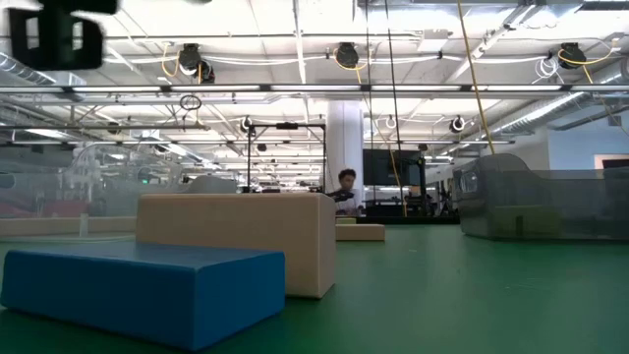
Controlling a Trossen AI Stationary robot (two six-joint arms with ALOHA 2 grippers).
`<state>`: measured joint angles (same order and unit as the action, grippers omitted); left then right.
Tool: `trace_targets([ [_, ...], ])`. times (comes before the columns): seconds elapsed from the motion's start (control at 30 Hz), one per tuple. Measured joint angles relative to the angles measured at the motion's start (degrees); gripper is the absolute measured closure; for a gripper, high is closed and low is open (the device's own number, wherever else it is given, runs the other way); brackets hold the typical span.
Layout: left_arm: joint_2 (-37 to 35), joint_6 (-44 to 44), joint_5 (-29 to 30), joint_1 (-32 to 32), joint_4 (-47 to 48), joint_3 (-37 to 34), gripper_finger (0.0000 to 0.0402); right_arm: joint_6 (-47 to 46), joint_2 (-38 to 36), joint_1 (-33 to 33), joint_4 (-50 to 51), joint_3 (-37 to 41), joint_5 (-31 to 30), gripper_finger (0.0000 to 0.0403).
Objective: Sort & place blocks by color
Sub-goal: Put the bottom green block into the black bin
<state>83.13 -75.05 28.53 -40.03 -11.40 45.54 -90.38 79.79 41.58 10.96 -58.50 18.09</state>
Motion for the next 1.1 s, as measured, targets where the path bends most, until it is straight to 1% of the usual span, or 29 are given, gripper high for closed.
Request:
trace_targets([
  [0.1,0.00,2.79,0.18,1.98,-4.50,-0.02,0.0276,3.98,0.00,-0.31,0.00,0.00,-0.04,0.0149],
  [0.2,0.00,3.91,0.18,3.72,-7.08,-0.02,0.0276,6.99,0.00,-1.11,0.00,0.00,-0.10,0.0149],
  [0.5,0.00,4.26,0.03,7.25,-7.99,-0.02,0.0276,7.21,0.00,-1.51,0.00,0.00,-0.75,0.0149],
  [0.57,0.00,4.29,0.01,7.58,-7.96,-0.02,0.0276,9.03,0.00,-1.51,0.00,0.00,-4.02,0.0149],
  [0.7,0.00,4.31,-0.04,7.72,-7.97,-0.02,0.0276,17.63,0.00,-1.49,-0.87,0.00,-16.09,0.0149],
  [0.8,0.00,4.25,-0.06,7.72,-7.99,-0.02,0.0276,23.55,0.00,-1.78,-2.85,-0.02,-23.77,0.0149],
  [0.97,0.00,4.27,-0.06,7.72,-8.11,-0.02,0.0276,31.10,0.00,-3.38,-4.60,-0.02,-32.13,0.0149],
  [1.03,0.00,4.27,-0.03,7.72,-8.13,-0.02,0.0276,32.89,0.02,-3.92,-5.66,-0.02,-36.31,0.0149],
  [1.1,0.00,4.27,0.24,7.72,-8.19,-0.02,0.0276,33.57,0.02,-4.15,-6.70,-0.04,-39.13,0.0149],
])
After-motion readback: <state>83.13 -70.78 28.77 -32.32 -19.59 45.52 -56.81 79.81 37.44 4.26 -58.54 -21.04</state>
